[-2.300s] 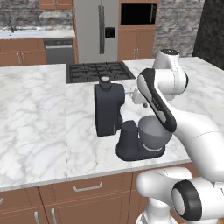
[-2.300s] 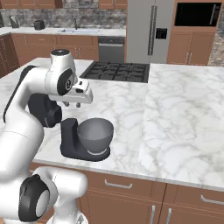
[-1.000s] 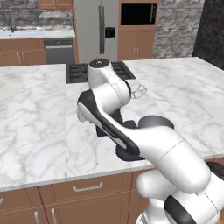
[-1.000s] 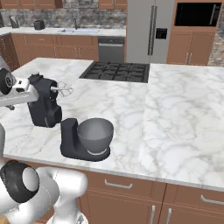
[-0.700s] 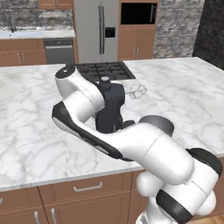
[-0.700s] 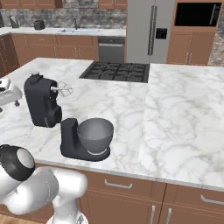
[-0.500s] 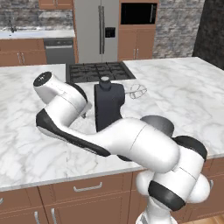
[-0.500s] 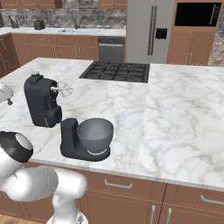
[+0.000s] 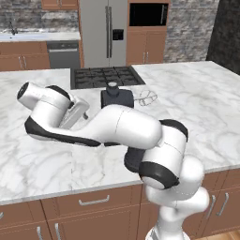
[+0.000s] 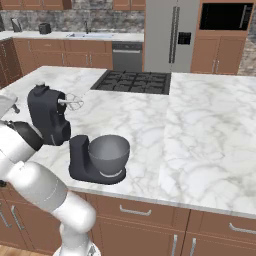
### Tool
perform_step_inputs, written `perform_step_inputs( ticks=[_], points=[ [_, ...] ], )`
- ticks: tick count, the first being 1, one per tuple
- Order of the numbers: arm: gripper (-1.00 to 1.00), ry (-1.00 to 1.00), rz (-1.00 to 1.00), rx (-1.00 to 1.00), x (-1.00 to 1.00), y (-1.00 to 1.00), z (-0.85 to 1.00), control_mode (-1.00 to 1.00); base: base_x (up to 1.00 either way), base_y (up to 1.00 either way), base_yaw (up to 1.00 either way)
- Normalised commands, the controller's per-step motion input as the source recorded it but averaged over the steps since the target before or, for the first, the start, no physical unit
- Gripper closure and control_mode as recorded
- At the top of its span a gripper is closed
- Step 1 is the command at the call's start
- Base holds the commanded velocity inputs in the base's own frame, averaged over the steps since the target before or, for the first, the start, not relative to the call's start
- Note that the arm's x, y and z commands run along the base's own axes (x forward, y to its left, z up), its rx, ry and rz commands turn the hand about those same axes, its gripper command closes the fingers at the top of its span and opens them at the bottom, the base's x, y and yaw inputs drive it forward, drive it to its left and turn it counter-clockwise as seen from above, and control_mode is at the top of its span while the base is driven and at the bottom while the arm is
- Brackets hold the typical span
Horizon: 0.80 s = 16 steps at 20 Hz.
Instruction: Close the stand mixer head.
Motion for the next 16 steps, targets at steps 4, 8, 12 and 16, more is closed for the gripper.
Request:
perform_step_inputs(
  ticks=[4, 8, 12, 16],
  points=[
    [-1.00, 0.02, -0.32, -0.15, 0.35, -0.15, -0.29, -1.00, 0.00, 0.00, 0.00],
    [-1.00, 0.06, -0.28, -0.01, 0.15, -0.40, -0.19, -1.00, 0.00, 0.00, 0.00],
    [-1.00, 0.00, -0.25, 0.00, 0.00, -0.82, 0.00, -1.00, 0.00, 0.00, 0.00],
    [-1.00, 0.04, -0.25, 0.00, 0.03, -1.00, 0.00, -1.00, 0.00, 0.00, 0.00]
  ],
)
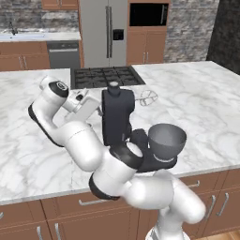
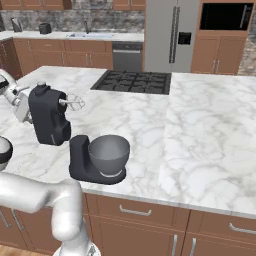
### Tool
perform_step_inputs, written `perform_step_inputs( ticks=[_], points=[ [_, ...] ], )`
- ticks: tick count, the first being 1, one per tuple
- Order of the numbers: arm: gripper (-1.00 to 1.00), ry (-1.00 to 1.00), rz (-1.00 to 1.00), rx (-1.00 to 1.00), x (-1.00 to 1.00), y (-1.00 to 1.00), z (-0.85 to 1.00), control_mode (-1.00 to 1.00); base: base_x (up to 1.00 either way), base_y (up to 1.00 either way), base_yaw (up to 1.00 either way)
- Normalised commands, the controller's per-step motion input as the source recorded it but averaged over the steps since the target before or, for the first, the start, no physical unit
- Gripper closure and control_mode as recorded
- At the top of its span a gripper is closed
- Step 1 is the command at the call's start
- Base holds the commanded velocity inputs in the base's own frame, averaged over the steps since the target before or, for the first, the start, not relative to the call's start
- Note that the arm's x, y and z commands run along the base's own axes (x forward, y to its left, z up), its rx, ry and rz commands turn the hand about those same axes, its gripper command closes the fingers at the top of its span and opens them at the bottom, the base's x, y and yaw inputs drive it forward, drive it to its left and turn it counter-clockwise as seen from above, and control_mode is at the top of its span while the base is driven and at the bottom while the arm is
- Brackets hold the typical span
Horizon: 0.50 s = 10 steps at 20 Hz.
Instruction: Close the stand mixer head.
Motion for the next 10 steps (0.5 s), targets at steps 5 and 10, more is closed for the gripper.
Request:
perform_step_inputs(
  ticks=[5, 10],
  points=[
    [-1.00, 0.05, -0.24, 0.00, 0.01, -1.00, 0.02, -1.00, 0.00, 0.00, 0.00],
    [-1.00, 0.00, -0.19, 0.00, -0.25, -1.00, 0.12, -1.00, 0.00, 0.00, 0.00]
  ],
)
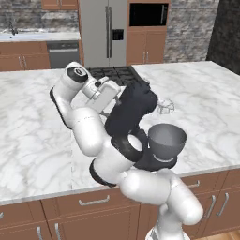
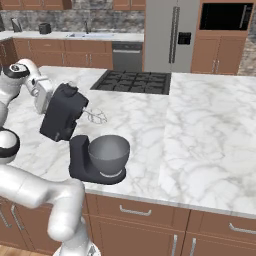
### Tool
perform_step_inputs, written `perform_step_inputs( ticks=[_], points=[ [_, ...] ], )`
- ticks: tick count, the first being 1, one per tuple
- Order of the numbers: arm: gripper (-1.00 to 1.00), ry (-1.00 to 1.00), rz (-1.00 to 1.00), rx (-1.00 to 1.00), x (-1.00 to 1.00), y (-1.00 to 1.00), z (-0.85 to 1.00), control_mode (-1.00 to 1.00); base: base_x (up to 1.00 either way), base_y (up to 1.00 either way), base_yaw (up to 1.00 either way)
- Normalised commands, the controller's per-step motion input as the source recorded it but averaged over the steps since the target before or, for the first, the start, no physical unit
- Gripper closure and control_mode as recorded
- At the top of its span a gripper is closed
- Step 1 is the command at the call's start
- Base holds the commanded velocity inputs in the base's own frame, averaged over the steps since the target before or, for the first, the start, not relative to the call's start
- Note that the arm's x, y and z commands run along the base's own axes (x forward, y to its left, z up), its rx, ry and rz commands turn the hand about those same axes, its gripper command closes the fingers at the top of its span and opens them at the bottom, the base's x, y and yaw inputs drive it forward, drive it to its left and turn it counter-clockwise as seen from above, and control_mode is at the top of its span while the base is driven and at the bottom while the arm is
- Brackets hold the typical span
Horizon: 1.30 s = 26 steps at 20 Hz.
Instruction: Close the stand mixer head.
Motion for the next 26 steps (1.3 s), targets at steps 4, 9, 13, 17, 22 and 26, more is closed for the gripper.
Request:
perform_step_inputs(
  ticks=[4, 9, 13, 17, 22, 26],
  points=[
    [-1.00, 0.00, -0.09, 0.07, -0.54, -1.00, 0.01, -1.00, 0.00, 0.00, 0.00],
    [-1.00, 0.00, -0.01, 0.22, -0.68, -1.00, 0.00, -1.00, 0.00, 0.00, 0.00],
    [-1.00, -0.04, 0.00, 0.31, -0.91, -1.00, 0.02, -1.00, 0.00, 0.00, 0.00],
    [-1.00, -0.12, 0.00, 0.30, -0.99, -0.74, 0.10, -1.00, 0.00, 0.00, 0.00],
    [-1.00, -0.12, 0.00, 0.29, -0.89, -0.56, 0.02, -1.00, 0.00, 0.00, 0.00],
    [-1.00, -0.09, 0.00, 0.23, -0.71, -0.19, 0.00, -1.00, 0.00, 0.00, 0.00]
  ],
)
